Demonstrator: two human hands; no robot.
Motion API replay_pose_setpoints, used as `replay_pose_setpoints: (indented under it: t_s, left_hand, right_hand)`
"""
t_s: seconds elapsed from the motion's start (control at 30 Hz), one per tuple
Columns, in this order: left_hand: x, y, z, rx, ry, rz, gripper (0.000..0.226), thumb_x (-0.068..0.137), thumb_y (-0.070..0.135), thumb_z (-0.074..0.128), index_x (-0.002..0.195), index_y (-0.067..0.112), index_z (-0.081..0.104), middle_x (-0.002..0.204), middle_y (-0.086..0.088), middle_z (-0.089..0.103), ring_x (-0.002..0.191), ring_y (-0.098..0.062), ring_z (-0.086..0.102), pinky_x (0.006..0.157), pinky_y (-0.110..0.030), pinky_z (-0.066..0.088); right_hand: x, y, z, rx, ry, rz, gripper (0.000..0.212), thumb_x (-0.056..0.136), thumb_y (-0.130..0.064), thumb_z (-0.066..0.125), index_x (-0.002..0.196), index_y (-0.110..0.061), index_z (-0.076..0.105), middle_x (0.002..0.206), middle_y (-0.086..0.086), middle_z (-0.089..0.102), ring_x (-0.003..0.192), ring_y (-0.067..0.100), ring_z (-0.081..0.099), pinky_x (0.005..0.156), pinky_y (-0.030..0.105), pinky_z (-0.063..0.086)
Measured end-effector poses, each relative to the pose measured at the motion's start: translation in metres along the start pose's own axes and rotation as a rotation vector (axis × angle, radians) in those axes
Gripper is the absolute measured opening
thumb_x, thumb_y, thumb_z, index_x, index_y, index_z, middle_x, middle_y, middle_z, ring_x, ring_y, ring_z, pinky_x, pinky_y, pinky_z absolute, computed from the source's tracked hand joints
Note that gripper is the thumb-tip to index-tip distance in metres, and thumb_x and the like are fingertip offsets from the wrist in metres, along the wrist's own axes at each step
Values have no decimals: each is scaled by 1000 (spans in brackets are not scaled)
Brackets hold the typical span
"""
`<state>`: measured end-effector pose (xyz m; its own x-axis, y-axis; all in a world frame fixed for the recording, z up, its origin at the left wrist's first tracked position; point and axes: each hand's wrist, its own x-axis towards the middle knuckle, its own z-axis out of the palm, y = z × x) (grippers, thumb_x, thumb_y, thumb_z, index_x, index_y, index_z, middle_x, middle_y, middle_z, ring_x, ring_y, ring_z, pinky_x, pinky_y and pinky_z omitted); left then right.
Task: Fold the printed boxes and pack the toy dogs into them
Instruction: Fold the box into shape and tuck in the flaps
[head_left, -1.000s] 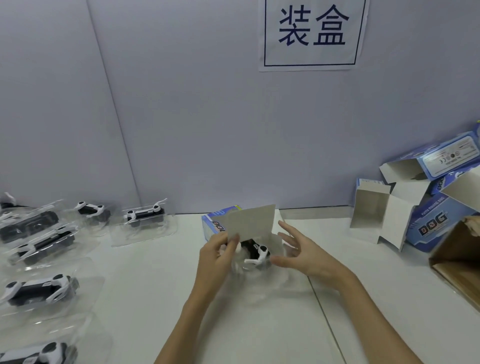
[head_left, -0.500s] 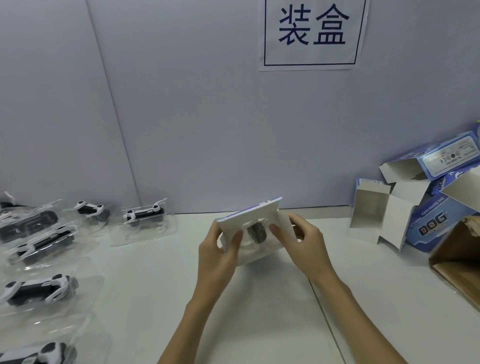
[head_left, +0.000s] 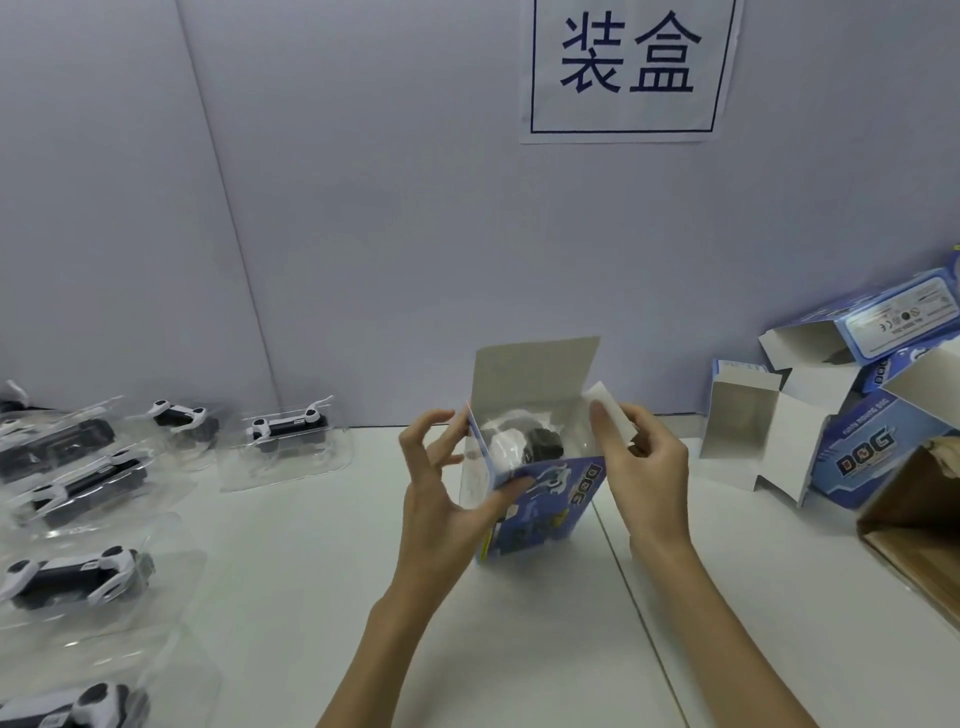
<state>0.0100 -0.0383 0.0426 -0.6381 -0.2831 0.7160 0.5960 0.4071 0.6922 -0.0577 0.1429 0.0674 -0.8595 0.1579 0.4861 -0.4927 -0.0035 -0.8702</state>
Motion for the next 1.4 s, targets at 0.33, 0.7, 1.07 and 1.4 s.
replay_pose_setpoints:
  t_s: [0.33, 0.7, 1.07, 1.4]
  left_hand:
    - [-1, 0, -8, -206, -70, -195, 57, 95, 35, 68, 148, 41, 50, 147, 21, 56, 136, -7, 55, 106, -33, 54]
    - [9, -2, -6, -23, -13, -69, 31, 88, 62, 63, 100, 34, 63, 121, 21, 57, 124, -8, 59, 87, -25, 56]
    - [15, 2, -2, -347, -25, -203, 44, 86, 41, 79, 120, 31, 52, 128, 9, 63, 115, -21, 69, 75, -36, 63]
    - [10, -11, -8, -174, -146, -183, 48, 82, 67, 72, 119, 42, 57, 151, 19, 43, 136, -18, 54, 91, -57, 60]
  right_hand:
    - [-25, -2, 24, 89, -229, 15, 60, 95, -54, 50, 151, -33, 50, 146, -4, 60, 130, 21, 61, 99, 47, 58]
    - [-14, 6, 24, 40, -221, -34, 30, 101, -41, 47, 99, -29, 74, 136, -9, 64, 130, 0, 56, 100, 37, 54]
    - [-7, 3, 29, 294, -265, 22, 40, 104, -25, 45, 134, -45, 61, 116, -7, 72, 103, 21, 73, 76, 33, 64]
    - [-18, 15, 20, 325, -296, 20, 39, 104, -43, 36, 117, -21, 65, 113, 2, 74, 100, 26, 75, 68, 25, 61]
